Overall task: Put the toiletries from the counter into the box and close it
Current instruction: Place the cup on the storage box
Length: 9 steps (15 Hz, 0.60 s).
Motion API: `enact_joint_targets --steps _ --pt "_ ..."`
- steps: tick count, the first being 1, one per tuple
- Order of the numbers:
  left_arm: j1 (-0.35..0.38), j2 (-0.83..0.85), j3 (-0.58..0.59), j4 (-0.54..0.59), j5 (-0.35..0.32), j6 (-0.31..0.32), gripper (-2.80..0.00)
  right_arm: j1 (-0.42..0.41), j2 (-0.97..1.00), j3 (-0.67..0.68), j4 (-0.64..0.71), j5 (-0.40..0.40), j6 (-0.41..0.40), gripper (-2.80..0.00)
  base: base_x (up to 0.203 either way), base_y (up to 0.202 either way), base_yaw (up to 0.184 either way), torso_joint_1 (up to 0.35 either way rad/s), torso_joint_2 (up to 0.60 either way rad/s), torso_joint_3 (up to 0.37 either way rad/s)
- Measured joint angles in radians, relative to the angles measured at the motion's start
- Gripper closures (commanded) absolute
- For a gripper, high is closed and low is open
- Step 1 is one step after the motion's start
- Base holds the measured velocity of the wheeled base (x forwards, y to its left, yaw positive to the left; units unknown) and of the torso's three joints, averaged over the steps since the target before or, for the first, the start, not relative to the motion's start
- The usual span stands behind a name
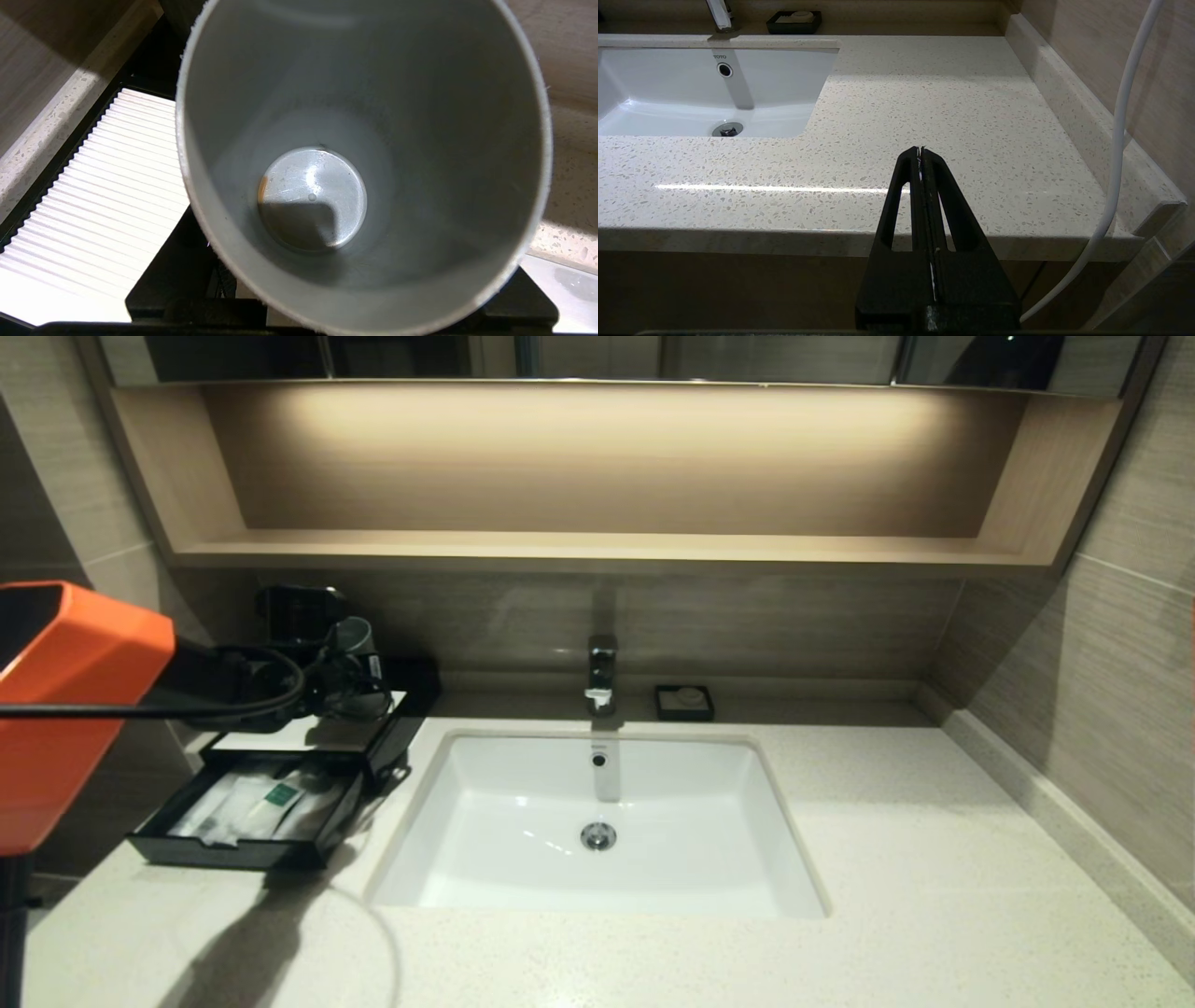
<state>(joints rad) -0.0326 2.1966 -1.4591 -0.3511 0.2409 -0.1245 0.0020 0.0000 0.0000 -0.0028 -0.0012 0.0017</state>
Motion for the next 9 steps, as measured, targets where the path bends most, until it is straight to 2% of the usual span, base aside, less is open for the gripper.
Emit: enact_joint_targets --steps 9 --pt "0.000 0.007 0.001 -0.001 0.000 0.000 0.00 0.000 0.000 0.000 0.000 0.000 0.000 0.00 0.000 0.000 0.000 0.000 0.00 0.000"
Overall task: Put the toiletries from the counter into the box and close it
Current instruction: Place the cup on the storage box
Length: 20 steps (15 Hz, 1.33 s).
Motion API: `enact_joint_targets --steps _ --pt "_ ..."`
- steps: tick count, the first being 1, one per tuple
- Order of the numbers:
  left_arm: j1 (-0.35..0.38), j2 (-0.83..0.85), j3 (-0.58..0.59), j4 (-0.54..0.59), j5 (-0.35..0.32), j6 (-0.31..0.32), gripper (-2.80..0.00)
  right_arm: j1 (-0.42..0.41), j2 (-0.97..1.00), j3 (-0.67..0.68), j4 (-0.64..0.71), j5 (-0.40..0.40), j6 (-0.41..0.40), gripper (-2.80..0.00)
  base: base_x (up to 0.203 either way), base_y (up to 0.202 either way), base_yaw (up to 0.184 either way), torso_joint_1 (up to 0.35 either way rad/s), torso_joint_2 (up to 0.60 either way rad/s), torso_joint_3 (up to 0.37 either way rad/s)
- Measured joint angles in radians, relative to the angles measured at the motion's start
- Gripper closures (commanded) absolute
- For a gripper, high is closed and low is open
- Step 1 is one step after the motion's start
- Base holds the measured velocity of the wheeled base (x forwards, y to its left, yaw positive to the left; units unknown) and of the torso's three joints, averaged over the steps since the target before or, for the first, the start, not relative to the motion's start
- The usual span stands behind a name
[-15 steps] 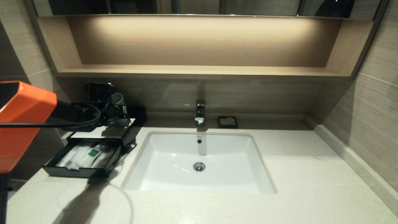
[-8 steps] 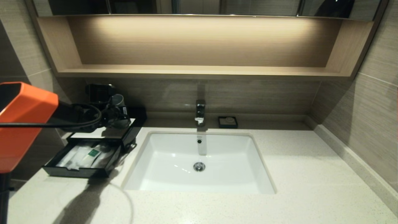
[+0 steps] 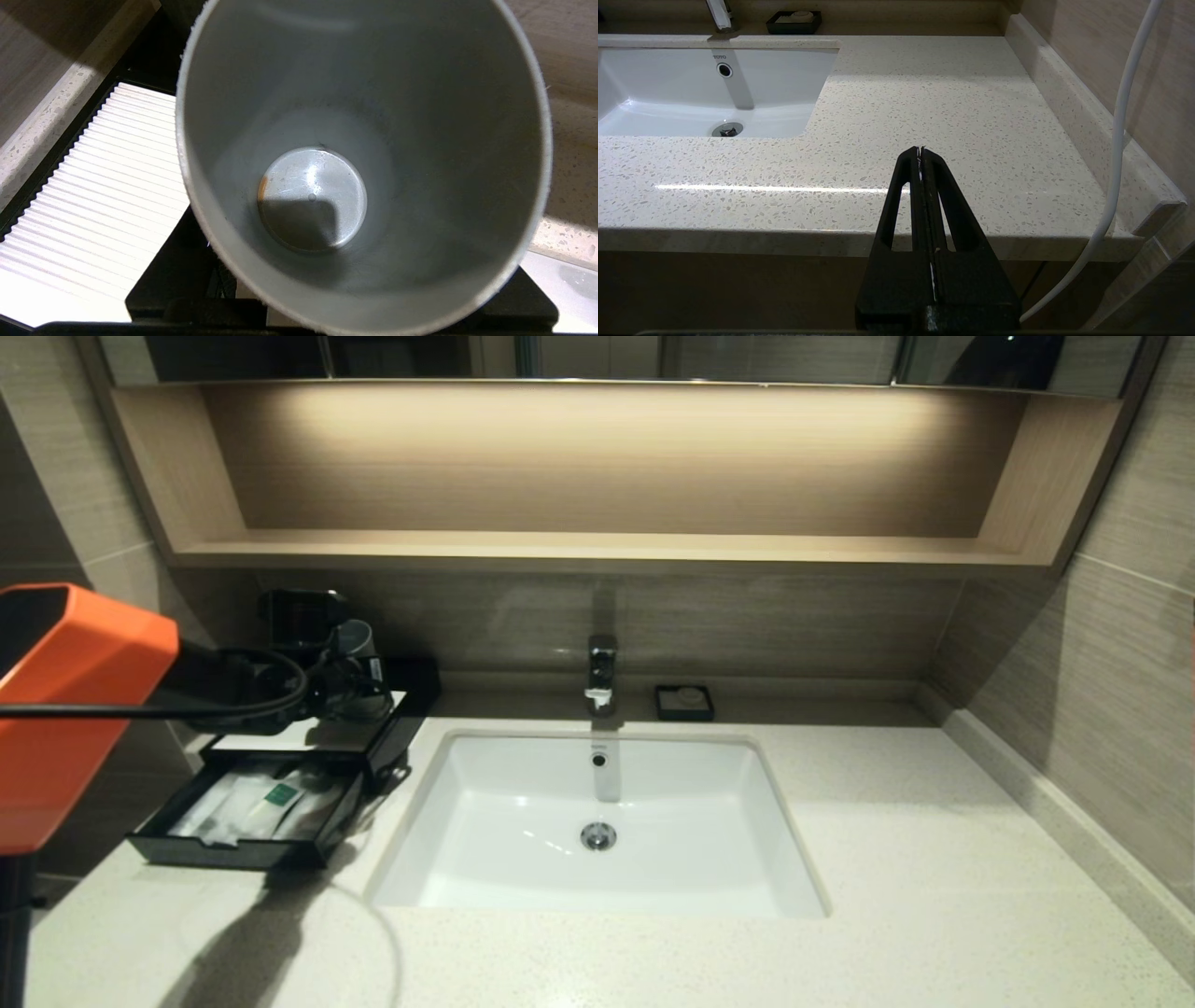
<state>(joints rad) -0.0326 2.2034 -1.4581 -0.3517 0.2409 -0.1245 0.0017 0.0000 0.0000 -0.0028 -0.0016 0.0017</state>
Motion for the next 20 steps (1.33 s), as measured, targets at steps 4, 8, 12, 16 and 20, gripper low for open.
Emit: enact_joint_targets --steps 4,8,12,16,20 --pt "0.000 0.002 0.000 0.000 0.000 0.001 0.00 0.000 0.000 0.000 0.000 0.000 0.000 0.00 0.000 0.000 0.000 0.000 0.00 0.000" --pt "0.000 0.005 0.001 0.000 0.000 0.004 0.00 0.000 0.000 0.000 0.000 0.000 0.000 0.00 0.000 0.000 0.000 0.000 0.00 0.000" --pt "0.000 0.007 0.001 0.000 0.000 0.004 0.00 0.000 0.000 0.000 0.000 0.000 0.000 0.00 0.000 0.000 0.000 0.000 0.00 0.000" --pt "0.000 0.008 0.004 -0.002 0.000 0.003 -2.80 0.000 0.000 0.000 0.000 0.000 -0.001 0.00 0.000 0.000 0.000 0.000 0.00 0.000" --pt "0.000 0.008 0.002 -0.004 0.000 0.002 -2.80 0.000 0.000 0.000 0.000 0.000 0.000 0.00 0.000 0.000 0.000 0.000 0.00 0.000"
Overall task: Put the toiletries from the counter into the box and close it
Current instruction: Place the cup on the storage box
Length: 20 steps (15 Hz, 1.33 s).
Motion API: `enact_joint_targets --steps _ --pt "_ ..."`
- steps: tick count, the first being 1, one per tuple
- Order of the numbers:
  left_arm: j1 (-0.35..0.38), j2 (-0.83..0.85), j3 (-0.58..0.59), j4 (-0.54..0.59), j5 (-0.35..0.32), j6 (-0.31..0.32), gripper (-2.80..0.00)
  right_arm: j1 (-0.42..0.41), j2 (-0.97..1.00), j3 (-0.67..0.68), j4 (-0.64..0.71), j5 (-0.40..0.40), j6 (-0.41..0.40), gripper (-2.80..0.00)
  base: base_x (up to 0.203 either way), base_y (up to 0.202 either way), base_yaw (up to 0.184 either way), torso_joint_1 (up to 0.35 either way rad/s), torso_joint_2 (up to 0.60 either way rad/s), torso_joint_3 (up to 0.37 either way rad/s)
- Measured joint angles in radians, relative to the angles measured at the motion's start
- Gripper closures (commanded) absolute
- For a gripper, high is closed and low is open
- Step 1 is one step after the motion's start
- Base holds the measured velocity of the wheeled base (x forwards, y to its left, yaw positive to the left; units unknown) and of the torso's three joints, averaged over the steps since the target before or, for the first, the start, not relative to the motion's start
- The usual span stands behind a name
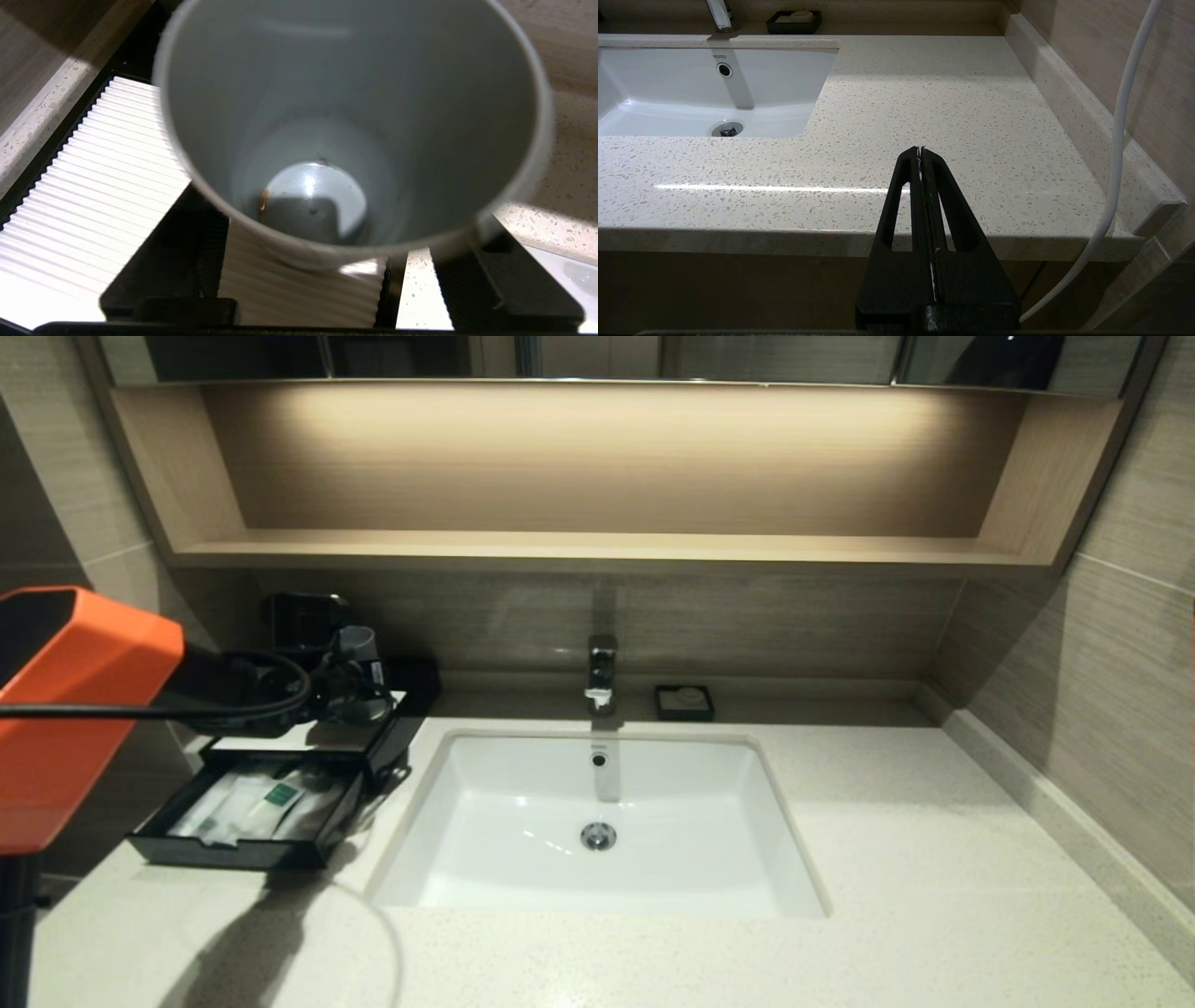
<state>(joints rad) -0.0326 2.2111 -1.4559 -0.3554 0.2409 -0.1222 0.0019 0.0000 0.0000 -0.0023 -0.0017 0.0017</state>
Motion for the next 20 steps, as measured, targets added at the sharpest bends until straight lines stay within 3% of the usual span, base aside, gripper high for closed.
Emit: enact_joint_targets --steps 10,20 --pt "0.000 -0.079 0.049 -0.009 0.000 -0.001 -2.80 0.000 0.000 0.000 0.000 0.000 0.000 0.00 0.000 0.000 0.000 0.000 0.00 0.000" --pt "-0.005 -0.346 0.416 -0.100 0.001 0.003 -2.80 0.000 0.000 0.000 0.000 0.000 0.000 0.00 0.000 0.000 0.000 0.000 0.00 0.000"
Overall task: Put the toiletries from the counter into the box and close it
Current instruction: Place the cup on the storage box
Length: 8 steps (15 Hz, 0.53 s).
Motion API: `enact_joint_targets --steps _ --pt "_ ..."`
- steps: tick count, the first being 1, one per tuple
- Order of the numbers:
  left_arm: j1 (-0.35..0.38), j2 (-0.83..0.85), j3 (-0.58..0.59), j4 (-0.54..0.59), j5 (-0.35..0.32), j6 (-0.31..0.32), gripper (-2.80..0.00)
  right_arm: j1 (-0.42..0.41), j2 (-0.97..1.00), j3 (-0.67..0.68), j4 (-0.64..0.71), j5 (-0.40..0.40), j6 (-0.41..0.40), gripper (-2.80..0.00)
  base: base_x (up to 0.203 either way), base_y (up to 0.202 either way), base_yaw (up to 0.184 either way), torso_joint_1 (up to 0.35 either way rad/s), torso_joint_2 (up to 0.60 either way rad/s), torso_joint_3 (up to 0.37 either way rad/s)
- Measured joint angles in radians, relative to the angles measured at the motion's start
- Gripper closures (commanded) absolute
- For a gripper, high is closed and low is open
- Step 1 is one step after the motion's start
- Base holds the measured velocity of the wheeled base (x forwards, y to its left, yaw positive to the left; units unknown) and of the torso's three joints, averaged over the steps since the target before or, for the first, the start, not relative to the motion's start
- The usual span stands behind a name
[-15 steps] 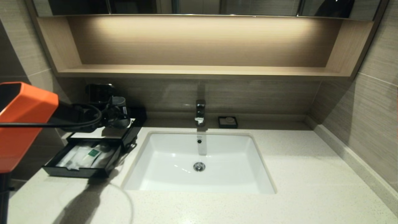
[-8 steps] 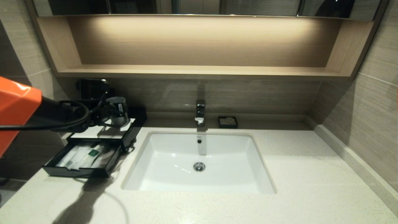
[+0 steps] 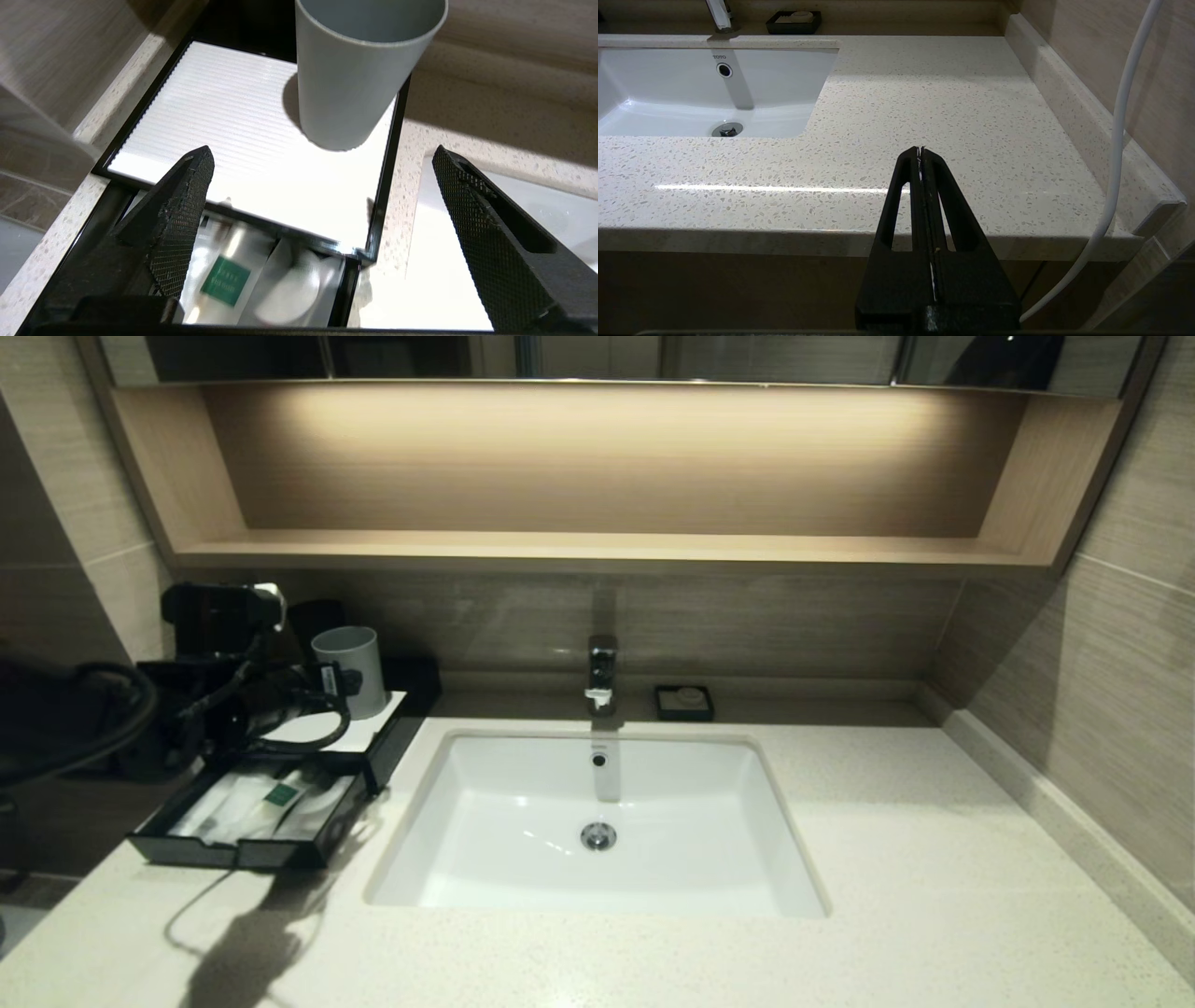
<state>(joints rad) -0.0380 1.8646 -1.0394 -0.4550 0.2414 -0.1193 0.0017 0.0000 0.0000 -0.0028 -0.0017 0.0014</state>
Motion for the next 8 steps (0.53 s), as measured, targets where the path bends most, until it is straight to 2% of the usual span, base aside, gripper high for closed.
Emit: enact_joint_targets --steps 4,8 --pt "-0.001 -0.081 0.090 -0.002 -0.006 -0.003 -2.80 0.000 0.000 0.000 0.000 0.000 0.000 0.00 0.000 0.000 0.000 0.000 0.00 0.000" --pt "-0.002 -0.110 0.122 -0.004 -0.007 -0.004 -2.80 0.000 0.000 0.000 0.000 0.000 0.000 0.00 0.000 0.000 0.000 0.000 0.00 0.000"
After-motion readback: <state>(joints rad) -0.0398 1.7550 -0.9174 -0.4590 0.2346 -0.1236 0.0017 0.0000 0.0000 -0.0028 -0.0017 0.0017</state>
